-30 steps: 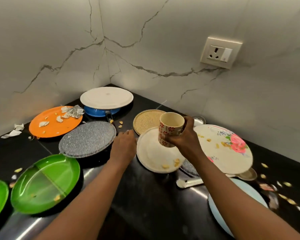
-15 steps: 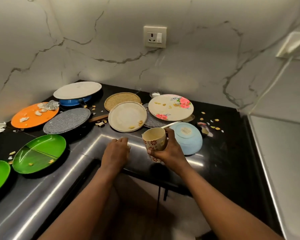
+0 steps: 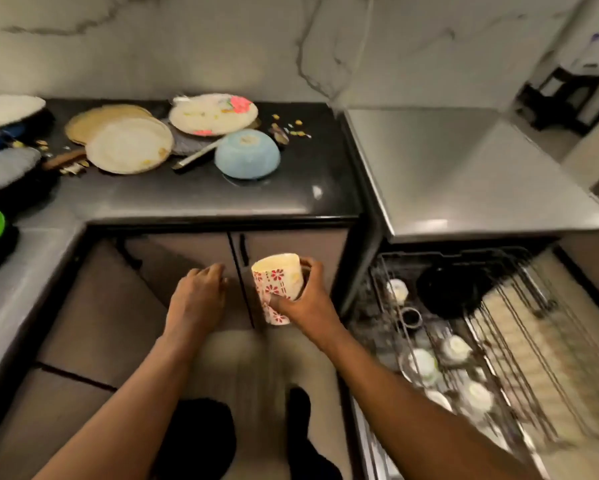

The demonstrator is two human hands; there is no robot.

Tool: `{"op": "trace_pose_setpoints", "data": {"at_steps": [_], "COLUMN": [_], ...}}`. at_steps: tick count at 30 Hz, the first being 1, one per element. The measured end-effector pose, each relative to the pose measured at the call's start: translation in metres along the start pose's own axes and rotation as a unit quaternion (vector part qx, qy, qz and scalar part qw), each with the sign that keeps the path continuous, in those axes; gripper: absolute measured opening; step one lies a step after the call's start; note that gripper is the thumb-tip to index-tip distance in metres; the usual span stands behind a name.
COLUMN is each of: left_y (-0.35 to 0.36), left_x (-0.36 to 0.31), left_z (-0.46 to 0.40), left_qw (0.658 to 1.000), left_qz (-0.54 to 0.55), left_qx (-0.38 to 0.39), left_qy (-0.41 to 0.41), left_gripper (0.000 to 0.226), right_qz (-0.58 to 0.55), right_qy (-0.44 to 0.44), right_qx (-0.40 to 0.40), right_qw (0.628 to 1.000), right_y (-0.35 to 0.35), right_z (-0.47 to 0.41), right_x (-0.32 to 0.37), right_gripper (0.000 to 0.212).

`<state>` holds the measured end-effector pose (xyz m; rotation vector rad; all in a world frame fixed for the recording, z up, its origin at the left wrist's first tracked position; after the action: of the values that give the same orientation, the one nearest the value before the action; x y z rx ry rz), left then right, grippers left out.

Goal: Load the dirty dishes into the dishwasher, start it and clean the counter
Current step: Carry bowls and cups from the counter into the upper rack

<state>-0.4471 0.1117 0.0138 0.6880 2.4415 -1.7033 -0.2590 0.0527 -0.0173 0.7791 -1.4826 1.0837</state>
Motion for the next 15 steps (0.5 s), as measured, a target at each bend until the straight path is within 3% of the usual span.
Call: {"op": "trace_pose_setpoints", "data": {"at_steps": [4,10,12,15], "left_y": [0.034,0.078,0.090,0.106], "left_x": [-0.037,-0.110,-0.139,-0.183], "left_z": [0.062,0.116,0.129,0.140], "left_qw": [0.995,0.976,0.970,0.962], "left_qz": [0.014,0.029,0.033,0.044], "left_qx": [0.095,0.201,0.220,0.246], "left_qy": [0.022,0.076,0.098,0.112], "left_gripper": [0.009,0.012,0.012,0.031], "right_qz": [-0.040,-0.155,-0.191,-0.241], "right_qy": [0.158,0.358,0.396,0.435], "right_qx": [-0.046,-0.078,-0.098,-0.140], "right_qw": [0.986,0.917,0.893,0.856], "right_y": [-0.059,-0.143,-0.167,-0.200], "right_z": [0.082,0.181,0.202,0.224], "right_x": [-0.063,-0.118,-0.131,-0.146], "right_gripper": [0.071,0.043,0.046,0.053]}}
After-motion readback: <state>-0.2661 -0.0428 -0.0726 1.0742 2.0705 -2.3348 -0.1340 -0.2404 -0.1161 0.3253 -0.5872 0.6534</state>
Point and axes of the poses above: each hand's wrist, its own z-axis away from the middle knuckle, its own y-axis out of the palm, x = y × z, the point moved 6 cm from there along -z, towards the middle knuckle, and after that the axes turned 12 degrees about -x, right-handed, at the moved point
